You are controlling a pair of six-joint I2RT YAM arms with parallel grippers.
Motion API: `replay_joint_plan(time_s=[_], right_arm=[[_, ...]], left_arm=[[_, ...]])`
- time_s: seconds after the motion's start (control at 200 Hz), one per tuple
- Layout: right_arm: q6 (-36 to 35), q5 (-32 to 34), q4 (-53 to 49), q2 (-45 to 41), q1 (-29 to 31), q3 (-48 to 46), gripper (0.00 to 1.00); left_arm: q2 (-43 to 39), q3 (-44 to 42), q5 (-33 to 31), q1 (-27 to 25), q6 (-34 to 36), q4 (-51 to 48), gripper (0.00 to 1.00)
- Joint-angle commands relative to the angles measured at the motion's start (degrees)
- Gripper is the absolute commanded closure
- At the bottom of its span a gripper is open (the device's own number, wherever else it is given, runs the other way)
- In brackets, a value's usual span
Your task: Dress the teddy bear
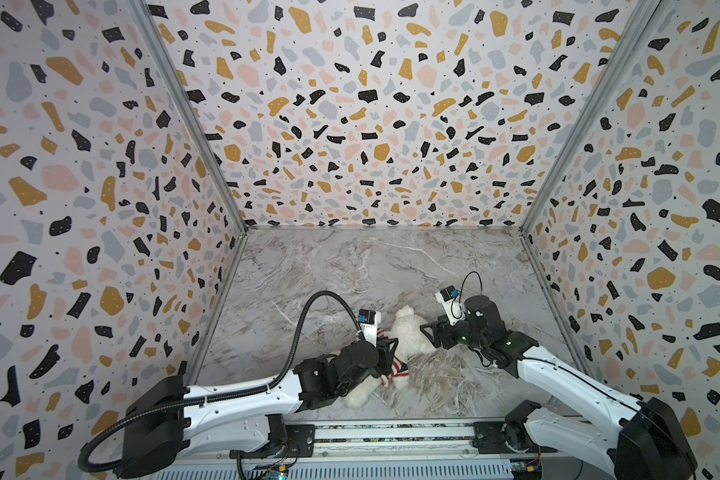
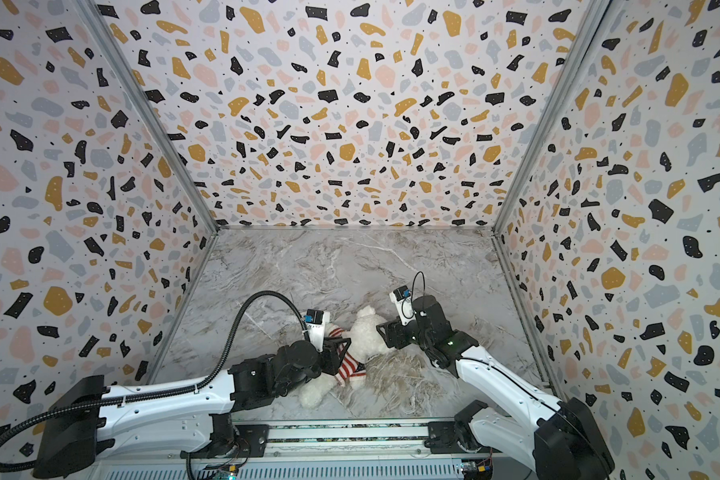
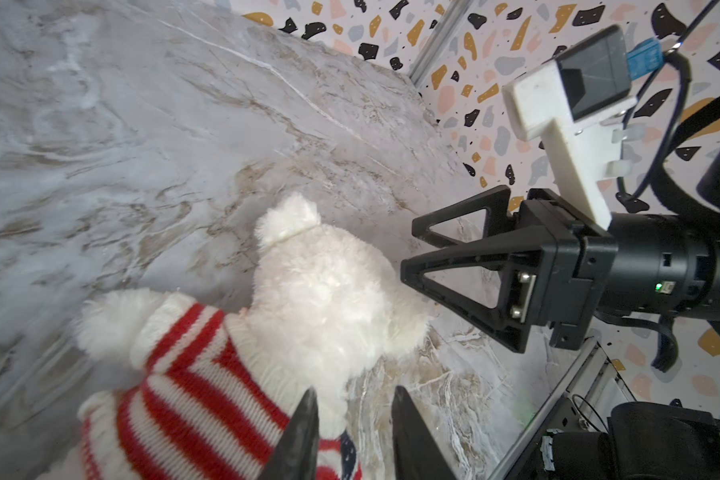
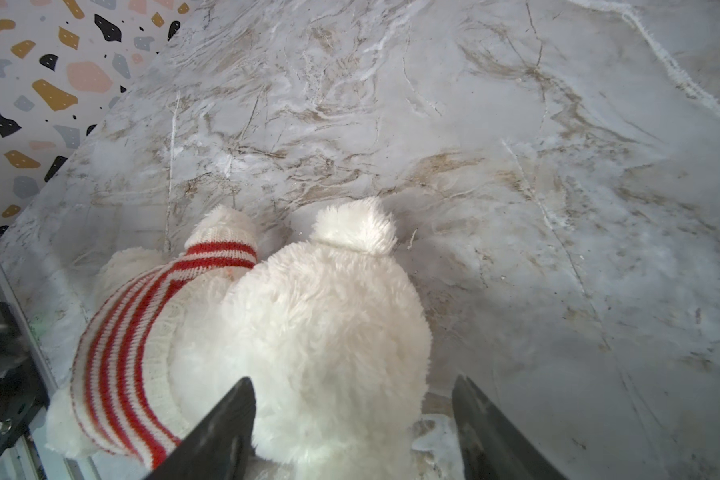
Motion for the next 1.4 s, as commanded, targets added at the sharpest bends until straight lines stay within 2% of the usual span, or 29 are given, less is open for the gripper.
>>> replay_joint_plan(time_s=[0.0, 0.375, 0.666, 0.841, 0.976, 1.226, 1.321, 1.397], right_arm=[[0.1, -0.2, 2.7, 2.0, 0.5, 2.4, 0.24], [0.1, -3.7, 6.2, 10.2, 2.0, 4.2, 0.20], [0.2, -4.8, 8.2, 14.0, 3.4, 3.1, 0.25], [0.1, -4.1, 8.5, 14.3, 3.9, 3.1, 0.42], [0.0, -3.6, 7.8, 12.9, 4.0, 3.8, 0.61], [-2.2, -1.7, 5.4, 8.9, 6.7, 6.6, 0.97], [-3.6, 0.6, 5.5, 5.4, 8.2, 7.2, 1.00], [-5.5, 3.1, 5.9, 2.3, 10.1, 7.5, 1.00]], left_arm=[[-0.7, -2.2, -1.1, 1.2, -2.5, -1.6, 0.68], [0.9, -6.3, -1.8, 2.3, -3.8, -0.6, 0.69], [3.3, -8.9, -0.6, 2.4, -6.1, 1.8, 0.74], [3.6, -9.2, -0.6, 2.4, -6.2, 2.1, 0.75], [2.3, -8.5, -1.1, 2.4, -5.9, 1.0, 0.75], [-4.9, -7.9, -2.9, 2.6, -5.9, -1.0, 0.74], [-8.3, -6.8, -3.9, 2.9, -5.9, -4.2, 0.72], [-11.0, -6.1, -4.0, 3.7, -5.3, -6.8, 0.65]])
